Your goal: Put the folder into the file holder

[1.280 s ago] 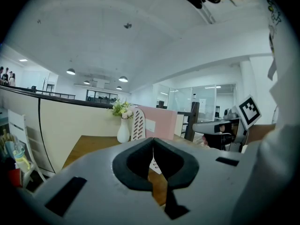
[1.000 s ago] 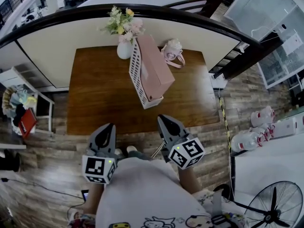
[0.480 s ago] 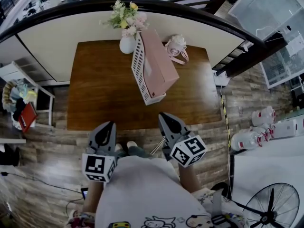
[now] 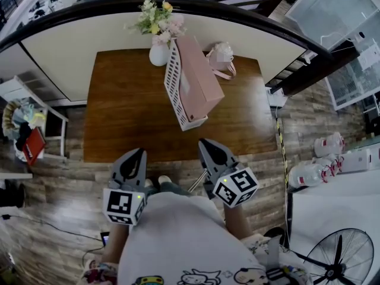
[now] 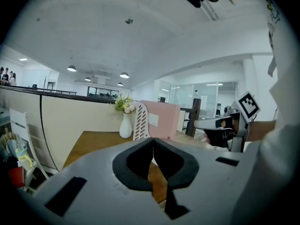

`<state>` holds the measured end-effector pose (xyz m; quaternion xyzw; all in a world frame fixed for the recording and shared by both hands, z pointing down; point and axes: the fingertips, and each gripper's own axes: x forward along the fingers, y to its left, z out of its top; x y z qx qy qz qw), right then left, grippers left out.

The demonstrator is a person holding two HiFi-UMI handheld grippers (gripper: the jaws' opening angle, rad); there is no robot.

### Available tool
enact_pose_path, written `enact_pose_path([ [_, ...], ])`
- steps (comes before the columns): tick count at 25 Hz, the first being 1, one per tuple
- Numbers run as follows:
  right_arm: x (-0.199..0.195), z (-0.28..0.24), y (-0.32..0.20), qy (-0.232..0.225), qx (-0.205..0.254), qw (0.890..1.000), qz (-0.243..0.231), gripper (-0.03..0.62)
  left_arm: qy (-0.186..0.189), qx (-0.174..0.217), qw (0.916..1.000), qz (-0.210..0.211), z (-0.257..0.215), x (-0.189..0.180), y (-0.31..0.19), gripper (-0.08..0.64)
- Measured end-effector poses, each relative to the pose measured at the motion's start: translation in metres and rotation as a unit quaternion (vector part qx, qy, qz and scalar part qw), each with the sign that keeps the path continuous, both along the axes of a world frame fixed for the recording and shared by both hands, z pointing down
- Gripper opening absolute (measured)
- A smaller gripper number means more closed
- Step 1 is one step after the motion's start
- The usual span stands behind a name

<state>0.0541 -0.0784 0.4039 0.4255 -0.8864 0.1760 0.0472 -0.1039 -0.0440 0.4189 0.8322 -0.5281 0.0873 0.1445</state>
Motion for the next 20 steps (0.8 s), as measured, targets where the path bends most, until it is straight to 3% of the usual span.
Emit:
enact_pose_path([
  [20, 0.001, 0.0, 0.002, 0.019, 0.011, 1.0, 0.004, 0.0, 0.006, 0.007, 0.9999, -0.006, -0.004, -0.012, 0.001, 0.006],
])
